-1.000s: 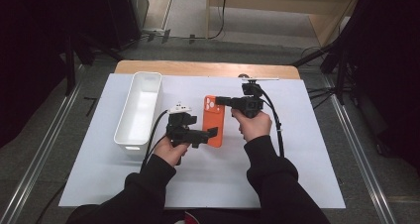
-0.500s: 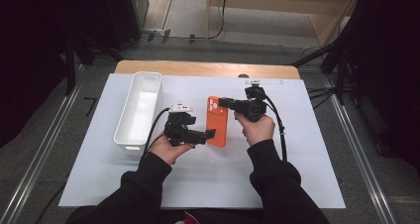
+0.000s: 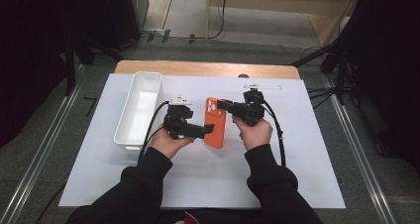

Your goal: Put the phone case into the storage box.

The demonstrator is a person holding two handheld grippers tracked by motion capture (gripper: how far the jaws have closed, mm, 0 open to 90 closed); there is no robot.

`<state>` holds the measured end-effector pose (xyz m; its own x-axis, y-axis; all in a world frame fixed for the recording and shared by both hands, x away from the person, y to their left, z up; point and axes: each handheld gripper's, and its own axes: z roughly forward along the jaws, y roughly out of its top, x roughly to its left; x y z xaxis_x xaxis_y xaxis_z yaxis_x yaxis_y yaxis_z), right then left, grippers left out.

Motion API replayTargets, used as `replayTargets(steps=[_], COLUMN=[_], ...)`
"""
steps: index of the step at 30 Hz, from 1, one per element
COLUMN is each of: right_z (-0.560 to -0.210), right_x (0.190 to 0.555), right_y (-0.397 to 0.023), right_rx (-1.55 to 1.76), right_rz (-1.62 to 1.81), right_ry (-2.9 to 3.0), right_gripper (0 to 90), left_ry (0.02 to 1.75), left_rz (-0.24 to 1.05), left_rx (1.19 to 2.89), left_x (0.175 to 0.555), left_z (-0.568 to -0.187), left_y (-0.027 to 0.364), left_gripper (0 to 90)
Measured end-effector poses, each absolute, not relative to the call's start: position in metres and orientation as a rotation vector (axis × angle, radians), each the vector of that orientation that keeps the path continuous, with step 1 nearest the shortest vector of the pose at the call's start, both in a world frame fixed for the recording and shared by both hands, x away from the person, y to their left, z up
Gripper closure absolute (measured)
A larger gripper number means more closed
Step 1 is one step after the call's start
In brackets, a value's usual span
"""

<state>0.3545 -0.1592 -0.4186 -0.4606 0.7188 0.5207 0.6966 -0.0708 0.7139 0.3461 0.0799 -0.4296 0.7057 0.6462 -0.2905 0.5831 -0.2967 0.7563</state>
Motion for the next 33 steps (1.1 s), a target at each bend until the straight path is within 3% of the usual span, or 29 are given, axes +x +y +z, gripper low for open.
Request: replayTargets(steps=[33], right_z=[-0.416], right_x=[0.345], right_y=[-0.143], right_rx=[1.62], right_rz=[1.626], right_ry=[2.077], right_gripper=[75.0], left_ry=[0.977], left_rz=[0.119], left_rx=[1.936], left_x=[0.353], left_z=[-0.432], left_y=[0.064], left_gripper=[0.0])
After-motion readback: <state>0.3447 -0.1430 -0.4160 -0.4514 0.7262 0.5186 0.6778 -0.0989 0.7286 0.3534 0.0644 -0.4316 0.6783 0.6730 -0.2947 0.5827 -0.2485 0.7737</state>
